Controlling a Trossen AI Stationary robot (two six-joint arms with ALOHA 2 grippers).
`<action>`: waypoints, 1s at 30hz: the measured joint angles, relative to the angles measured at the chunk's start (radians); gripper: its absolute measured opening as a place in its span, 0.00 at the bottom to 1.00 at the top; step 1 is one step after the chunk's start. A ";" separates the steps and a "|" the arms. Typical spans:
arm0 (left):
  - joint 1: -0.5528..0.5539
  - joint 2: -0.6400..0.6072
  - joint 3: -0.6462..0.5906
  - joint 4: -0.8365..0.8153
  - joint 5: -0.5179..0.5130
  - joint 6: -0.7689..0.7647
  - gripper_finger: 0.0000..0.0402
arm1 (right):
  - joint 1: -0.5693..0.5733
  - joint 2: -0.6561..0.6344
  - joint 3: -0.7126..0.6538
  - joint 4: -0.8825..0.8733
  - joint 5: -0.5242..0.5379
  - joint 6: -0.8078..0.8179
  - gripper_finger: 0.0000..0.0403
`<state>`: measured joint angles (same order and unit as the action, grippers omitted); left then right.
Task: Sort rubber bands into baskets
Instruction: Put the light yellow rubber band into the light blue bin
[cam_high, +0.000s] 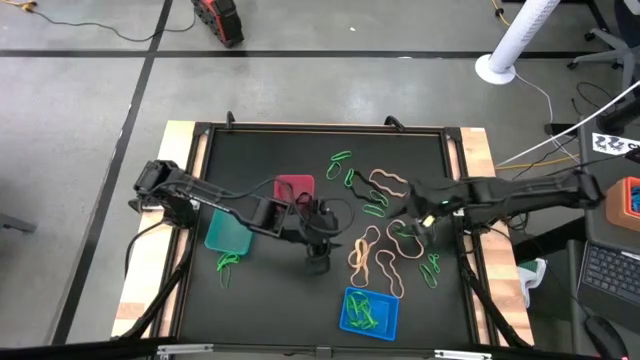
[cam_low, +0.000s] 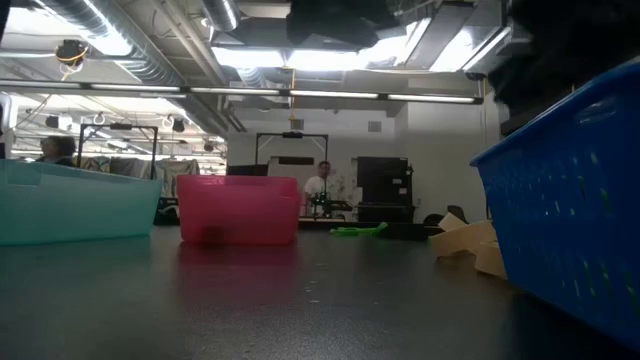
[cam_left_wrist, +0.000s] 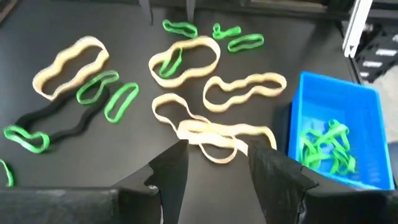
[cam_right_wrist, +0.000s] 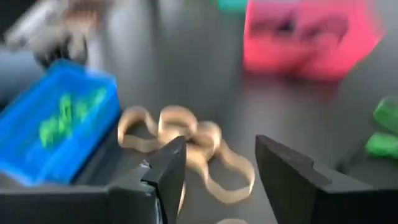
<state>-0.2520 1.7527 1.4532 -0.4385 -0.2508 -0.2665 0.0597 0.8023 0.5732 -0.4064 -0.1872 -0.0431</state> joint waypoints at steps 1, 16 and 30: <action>-0.004 0.000 -0.001 -0.010 0.000 -0.010 0.41 | 0.000 0.038 0.008 -0.015 -0.009 0.000 0.47; -0.058 0.000 -0.006 -0.024 0.002 -0.053 0.41 | 0.000 0.452 0.014 0.111 -0.095 -0.125 0.47; -0.064 0.000 -0.006 -0.025 0.000 -0.067 0.41 | 0.000 0.564 0.014 0.195 -0.094 -0.234 0.47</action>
<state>-0.3161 1.7527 1.4475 -0.4635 -0.2504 -0.3340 0.0597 1.3664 0.5869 -0.2118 -0.2810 -0.2772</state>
